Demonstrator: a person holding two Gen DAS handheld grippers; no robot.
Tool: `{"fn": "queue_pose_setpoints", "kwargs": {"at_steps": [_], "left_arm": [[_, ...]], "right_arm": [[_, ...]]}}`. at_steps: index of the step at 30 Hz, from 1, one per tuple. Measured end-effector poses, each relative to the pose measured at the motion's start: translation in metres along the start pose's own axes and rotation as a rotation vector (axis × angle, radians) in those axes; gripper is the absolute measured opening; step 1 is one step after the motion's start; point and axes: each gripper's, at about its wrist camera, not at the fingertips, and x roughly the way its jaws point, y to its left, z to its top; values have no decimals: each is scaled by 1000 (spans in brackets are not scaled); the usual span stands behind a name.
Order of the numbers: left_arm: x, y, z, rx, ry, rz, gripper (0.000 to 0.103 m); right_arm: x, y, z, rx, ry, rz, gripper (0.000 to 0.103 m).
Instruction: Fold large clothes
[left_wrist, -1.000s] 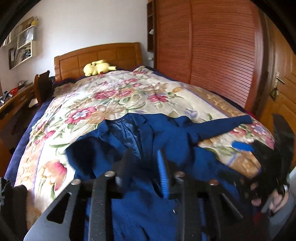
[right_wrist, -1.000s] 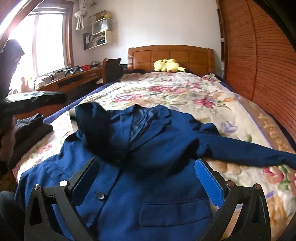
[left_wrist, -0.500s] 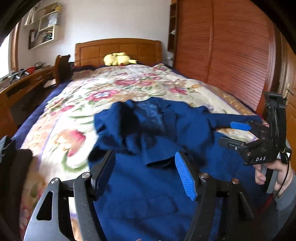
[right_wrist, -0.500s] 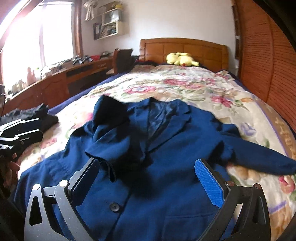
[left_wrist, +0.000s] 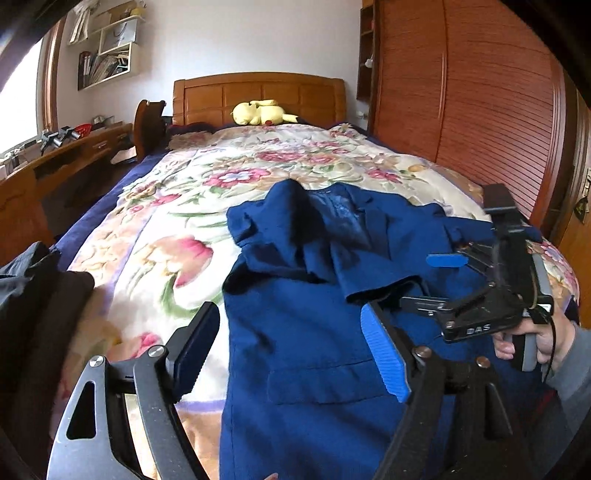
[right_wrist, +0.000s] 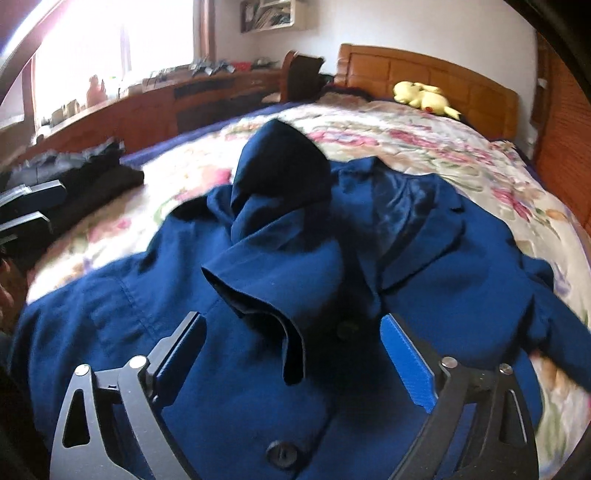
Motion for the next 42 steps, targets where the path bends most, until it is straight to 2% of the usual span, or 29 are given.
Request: {"fn": "queue_pose_setpoints", "kwargs": {"at_steps": [3,5,8,9,10,13,16,25,29,34,39,41,42], "left_arm": [[0,3,-3,-2,0,6,79],[2,4,-4,0,10,12,79],[5,5,-6,-2,21,14,79],[5,5,-7,-4,21,11,80],[5,3,-6,-5,18,7,80],[3,0,-4,-3,6,3,80],[1,-5,0,1,-10,-7,79],[5,-31,15,17,-38,-48,80],[8,-49,18,46,-48,-59,80],[17,-67,21,62,-36,-69,80],[24,-84,24,77,-35,-81,80],[28,-90,25,82,-28,-83,80],[30,-93,25,84,-26,-85,80]], "right_arm": [[12,7,6,-106,32,-38,86],[16,4,8,-101,41,-26,80],[23,1,10,-107,49,-36,62],[23,2,10,-118,37,-59,50],[22,1,9,-124,24,-85,33],[17,-3,10,-102,1,-107,13],[-5,-8,6,-62,-53,-112,8],[-104,-54,-18,138,-238,-137,8],[-128,-67,-41,186,-237,-150,8],[-134,-72,-62,174,-181,-184,8],[-143,-78,-76,186,-157,-152,8],[-148,-81,-75,185,-163,-160,12],[-150,-82,-74,186,-170,-163,18]]}}
